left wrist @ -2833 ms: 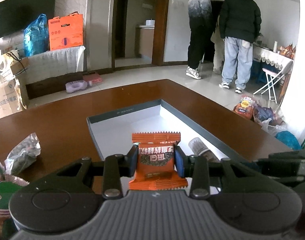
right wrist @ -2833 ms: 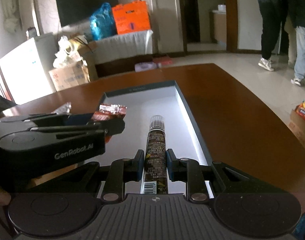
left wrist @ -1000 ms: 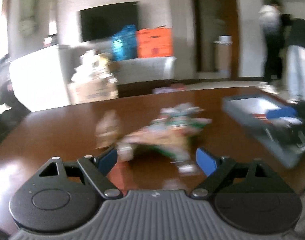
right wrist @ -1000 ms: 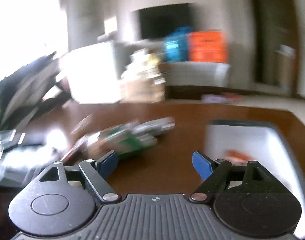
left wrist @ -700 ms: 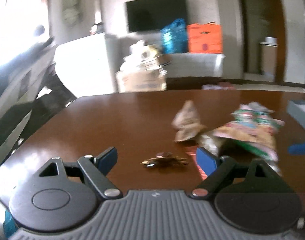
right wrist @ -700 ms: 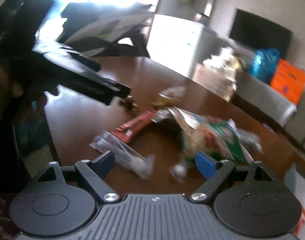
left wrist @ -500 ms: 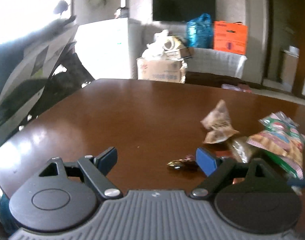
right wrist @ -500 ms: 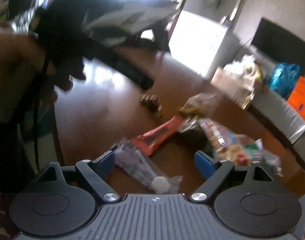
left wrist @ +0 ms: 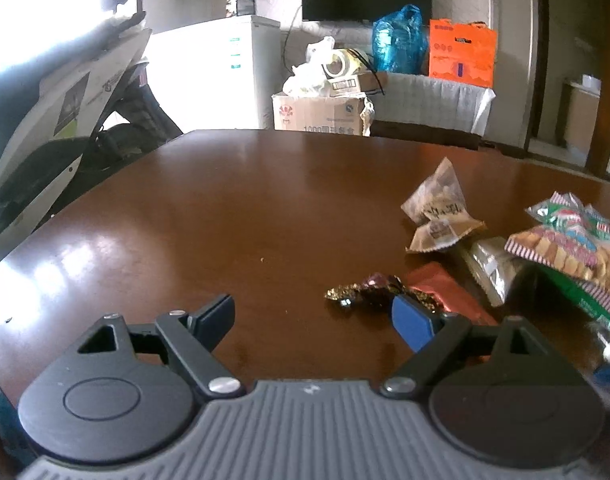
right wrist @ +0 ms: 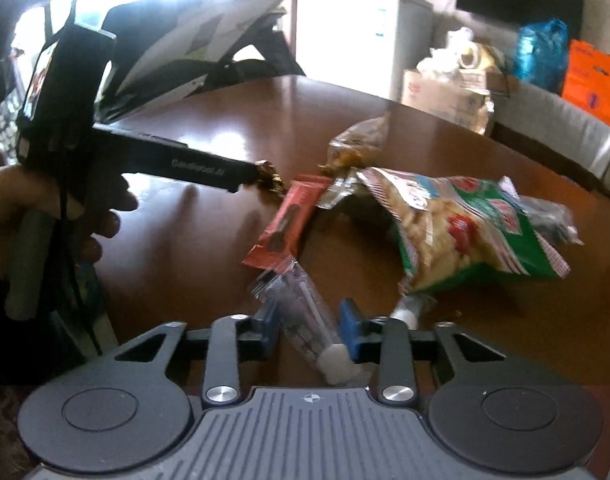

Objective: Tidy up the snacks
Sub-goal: 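Return both tools to the snacks on the table, then grasp the wrapped chocolate with the left tool while the right tool grasps the clear bag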

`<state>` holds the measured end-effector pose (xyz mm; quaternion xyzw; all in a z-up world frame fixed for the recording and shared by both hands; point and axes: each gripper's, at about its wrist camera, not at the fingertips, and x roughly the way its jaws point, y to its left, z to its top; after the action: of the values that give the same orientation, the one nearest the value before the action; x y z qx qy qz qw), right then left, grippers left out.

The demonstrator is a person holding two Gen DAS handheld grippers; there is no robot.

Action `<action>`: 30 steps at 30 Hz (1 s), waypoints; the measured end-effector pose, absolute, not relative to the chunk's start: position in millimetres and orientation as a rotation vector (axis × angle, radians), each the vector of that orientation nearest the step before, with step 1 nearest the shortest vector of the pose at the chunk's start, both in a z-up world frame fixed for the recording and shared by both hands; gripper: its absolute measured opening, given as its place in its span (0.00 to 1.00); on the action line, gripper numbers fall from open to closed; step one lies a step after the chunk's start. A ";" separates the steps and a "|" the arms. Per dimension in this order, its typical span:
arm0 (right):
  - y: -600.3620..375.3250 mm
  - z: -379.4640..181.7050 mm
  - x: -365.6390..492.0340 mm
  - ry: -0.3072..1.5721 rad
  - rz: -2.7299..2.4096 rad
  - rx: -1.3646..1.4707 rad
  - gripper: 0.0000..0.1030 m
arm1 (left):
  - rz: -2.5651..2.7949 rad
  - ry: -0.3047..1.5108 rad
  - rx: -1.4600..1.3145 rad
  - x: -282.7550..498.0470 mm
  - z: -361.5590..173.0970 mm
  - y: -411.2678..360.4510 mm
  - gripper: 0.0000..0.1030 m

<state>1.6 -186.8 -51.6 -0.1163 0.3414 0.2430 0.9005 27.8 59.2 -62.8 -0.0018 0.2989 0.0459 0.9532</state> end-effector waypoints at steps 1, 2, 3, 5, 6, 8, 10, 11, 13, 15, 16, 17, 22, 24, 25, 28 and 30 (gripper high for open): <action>-190.3 -51.4 1.4 0.709 0.481 -0.225 0.25 | 0.095 0.611 -0.001 27.9 -64.6 59.2 0.84; -194.3 -51.4 3.3 0.713 0.456 -0.204 0.22 | 0.095 0.616 -0.008 28.9 -65.8 59.3 0.84; -196.6 -52.7 7.7 0.717 0.439 -0.187 0.20 | 0.087 0.623 -0.024 30.3 -66.6 59.2 0.84; -198.1 -52.4 7.5 0.721 0.419 -0.174 0.18 | 0.066 0.631 -0.044 31.7 -66.9 58.4 0.84; -197.7 -52.2 6.3 0.721 0.411 -0.177 0.17 | 0.062 0.626 -0.039 31.7 -66.7 57.2 0.84; -199.4 -52.5 2.9 0.725 0.401 -0.170 0.17 | 0.071 0.619 -0.002 34.4 -67.6 53.9 0.84; -201.9 -53.7 0.9 0.728 0.401 -0.155 0.17 | 0.106 0.606 0.039 38.5 -67.2 52.2 0.84; -202.0 -54.3 1.2 0.728 0.401 -0.155 0.17 | 0.121 0.592 0.043 38.8 -65.1 52.1 0.84; -203.5 -54.8 0.8 0.729 0.403 -0.149 0.17 | 0.106 0.570 0.031 39.1 -61.4 51.1 0.84; -205.3 -55.1 1.2 0.729 0.404 -0.138 0.17 | 0.081 0.580 0.060 45.2 -62.7 46.6 0.84; -205.9 -55.0 1.6 0.729 0.405 -0.133 0.17 | 0.075 0.589 0.056 48.4 -63.5 46.9 0.84; -205.9 -54.9 2.8 0.729 0.404 -0.131 0.17 | 0.068 0.596 0.039 50.9 -63.9 48.5 0.84; -206.1 -54.4 3.4 0.732 0.409 -0.128 0.17 | 0.024 0.645 -0.030 60.7 -65.0 53.8 0.84; -205.4 -54.3 3.3 0.731 0.408 -0.130 0.17 | 0.036 0.687 -0.044 68.1 -69.2 55.5 0.84; -205.4 -54.3 3.0 0.729 0.408 -0.133 0.17 | 0.037 0.697 -0.063 70.9 -70.2 57.1 0.84; -205.6 -54.3 3.2 0.728 0.411 -0.134 0.17 | 0.031 0.676 -0.080 72.0 -65.3 57.0 0.84; -204.5 -54.7 3.5 0.726 0.413 -0.142 0.17 | 0.021 0.680 -0.044 77.2 -64.9 51.3 0.84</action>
<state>3.5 -204.5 -54.7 -0.0688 0.3522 0.2002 0.9117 77.2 51.3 -64.9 -0.0218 0.3334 0.0102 0.9425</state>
